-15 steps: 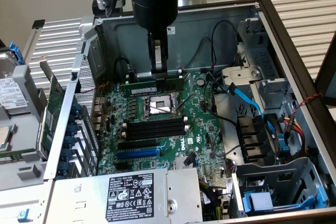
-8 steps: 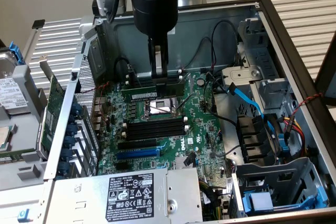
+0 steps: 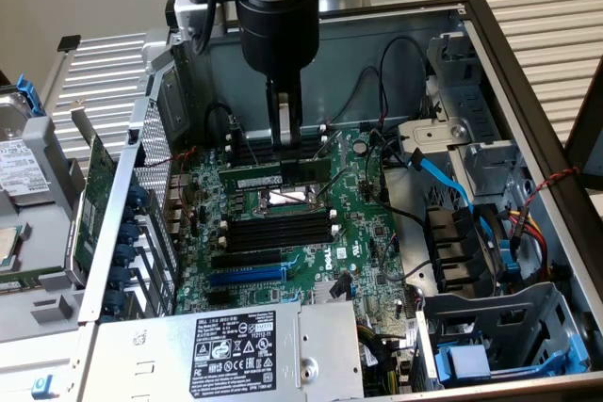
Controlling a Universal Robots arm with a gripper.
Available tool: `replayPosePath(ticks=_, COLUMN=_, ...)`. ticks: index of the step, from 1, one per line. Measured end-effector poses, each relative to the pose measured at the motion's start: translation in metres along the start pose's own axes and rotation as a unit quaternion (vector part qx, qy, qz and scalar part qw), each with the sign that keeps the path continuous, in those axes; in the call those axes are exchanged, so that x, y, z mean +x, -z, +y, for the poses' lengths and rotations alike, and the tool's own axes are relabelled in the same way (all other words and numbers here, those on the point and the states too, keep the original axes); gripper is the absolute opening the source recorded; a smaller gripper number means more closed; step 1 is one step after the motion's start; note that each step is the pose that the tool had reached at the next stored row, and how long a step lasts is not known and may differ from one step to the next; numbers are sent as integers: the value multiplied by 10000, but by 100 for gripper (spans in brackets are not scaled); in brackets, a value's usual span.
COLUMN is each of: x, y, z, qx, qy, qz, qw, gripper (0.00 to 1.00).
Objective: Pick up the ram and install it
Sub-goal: 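Insert the ram into the slot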
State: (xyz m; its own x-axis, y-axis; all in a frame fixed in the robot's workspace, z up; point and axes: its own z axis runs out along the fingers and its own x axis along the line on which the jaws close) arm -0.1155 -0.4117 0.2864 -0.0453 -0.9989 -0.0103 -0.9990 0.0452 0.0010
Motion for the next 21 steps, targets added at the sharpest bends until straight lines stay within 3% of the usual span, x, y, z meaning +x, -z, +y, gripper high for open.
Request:
replayPosePath(ticks=13, x=45, y=-178, z=-2, qx=-2, qy=-3, qz=-24, qw=10000, gripper=12)
replayPosePath(ticks=21, x=70, y=-236, z=-3, qx=-47, qy=-10, qz=-27, qw=10000, gripper=12)
